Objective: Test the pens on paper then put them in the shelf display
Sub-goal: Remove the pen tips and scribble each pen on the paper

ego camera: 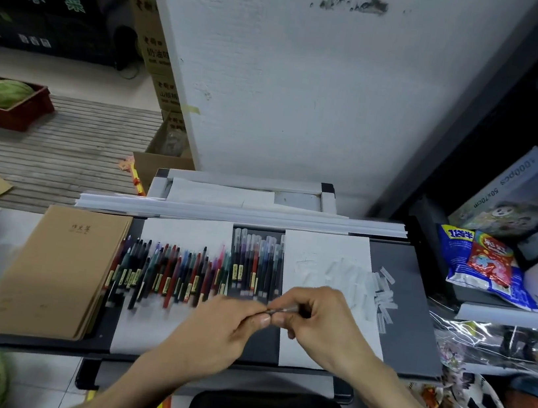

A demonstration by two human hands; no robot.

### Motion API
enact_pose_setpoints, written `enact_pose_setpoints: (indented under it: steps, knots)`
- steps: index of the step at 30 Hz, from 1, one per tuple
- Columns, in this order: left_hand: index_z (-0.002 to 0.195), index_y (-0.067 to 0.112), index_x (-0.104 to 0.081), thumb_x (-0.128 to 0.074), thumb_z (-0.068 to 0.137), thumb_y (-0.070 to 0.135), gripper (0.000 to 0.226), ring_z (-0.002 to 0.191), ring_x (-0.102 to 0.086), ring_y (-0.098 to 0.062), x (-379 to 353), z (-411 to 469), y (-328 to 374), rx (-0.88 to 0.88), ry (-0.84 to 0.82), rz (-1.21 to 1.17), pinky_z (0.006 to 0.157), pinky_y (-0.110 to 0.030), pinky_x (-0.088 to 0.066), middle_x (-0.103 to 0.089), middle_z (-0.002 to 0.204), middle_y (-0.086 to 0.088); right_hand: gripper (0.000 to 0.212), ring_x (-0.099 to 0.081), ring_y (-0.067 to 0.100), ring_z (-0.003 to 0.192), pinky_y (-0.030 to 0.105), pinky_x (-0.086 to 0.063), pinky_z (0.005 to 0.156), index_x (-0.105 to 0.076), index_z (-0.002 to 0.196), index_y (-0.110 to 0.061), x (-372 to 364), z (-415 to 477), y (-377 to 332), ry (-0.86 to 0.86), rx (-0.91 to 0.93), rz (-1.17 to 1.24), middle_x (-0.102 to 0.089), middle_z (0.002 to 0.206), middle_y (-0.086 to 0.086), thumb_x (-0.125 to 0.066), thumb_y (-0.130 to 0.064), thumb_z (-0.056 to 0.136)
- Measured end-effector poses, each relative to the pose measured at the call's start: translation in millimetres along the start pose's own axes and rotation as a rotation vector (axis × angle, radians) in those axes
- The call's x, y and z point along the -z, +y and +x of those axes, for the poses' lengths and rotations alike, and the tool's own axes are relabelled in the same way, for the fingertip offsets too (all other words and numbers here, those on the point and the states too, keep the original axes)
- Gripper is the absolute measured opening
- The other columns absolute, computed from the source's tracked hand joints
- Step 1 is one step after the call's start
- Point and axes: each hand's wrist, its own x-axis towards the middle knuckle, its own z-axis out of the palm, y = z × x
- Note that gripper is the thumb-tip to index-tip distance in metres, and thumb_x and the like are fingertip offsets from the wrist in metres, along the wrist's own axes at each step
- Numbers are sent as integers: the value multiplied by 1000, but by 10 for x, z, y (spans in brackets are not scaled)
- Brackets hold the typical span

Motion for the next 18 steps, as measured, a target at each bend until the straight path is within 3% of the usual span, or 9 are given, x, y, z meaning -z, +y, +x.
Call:
enact_pose_setpoints:
  steps: [3,6,9,11,14,16,18]
  knots:
    - [78,29,-50,-47,111,37,34,65,-47,-14,-250,101,-228,120,-66,-17,63,-34,-35,-50,71,6,21,-70,13,68,24,-54,71,-77,109,-25,-129,92,326,-3,-119,79,-77,81,-4,-79,-14,91]
    - [78,11,-57,-53,109,31,37,67,-47,-21,-470,170,-433,290,69,-139,65,-38,-35,-52,74,-8,32,-73,15,72,24,-54,68,-67,124,-23,-227,182,614,79,-255,142,-77,90,0,-76,-23,93]
    - [65,17,-51,-58,107,30,44,56,-42,-12,-534,208,-626,474,215,-267,58,-32,-32,-47,62,1,23,-73,11,76,28,-57,77,-69,118,-26,-225,199,886,64,-328,-44,-74,99,-7,-71,-33,96]
    - [62,19,-52,-60,106,28,46,48,-39,-8,-503,275,-729,523,265,-265,53,-29,-33,-47,53,5,23,-69,8,84,30,-56,84,-70,117,-25,-108,196,1049,95,-352,-211,-71,100,-10,-68,-33,96]
    - [62,14,-58,-65,103,26,43,45,-42,-8,-378,476,-843,558,341,-169,47,-17,-33,-52,50,4,27,-67,13,91,33,-56,83,-67,122,-23,214,251,1211,200,-382,-446,-71,103,-9,-62,-32,97]
    - [56,17,-48,-70,100,23,49,46,-44,-10,-290,649,-911,563,382,-82,46,-18,-30,-49,50,5,31,-67,21,95,35,-56,80,-65,126,-19,443,335,1276,285,-404,-546,-72,109,-3,-59,-27,97]
    - [59,17,-49,-74,97,23,45,52,-51,-15,-215,823,-971,571,401,-33,51,-24,-35,-57,56,-1,34,-68,28,100,39,-57,81,-62,129,-15,628,437,1300,365,-437,-603,-71,117,4,-59,-27,98]
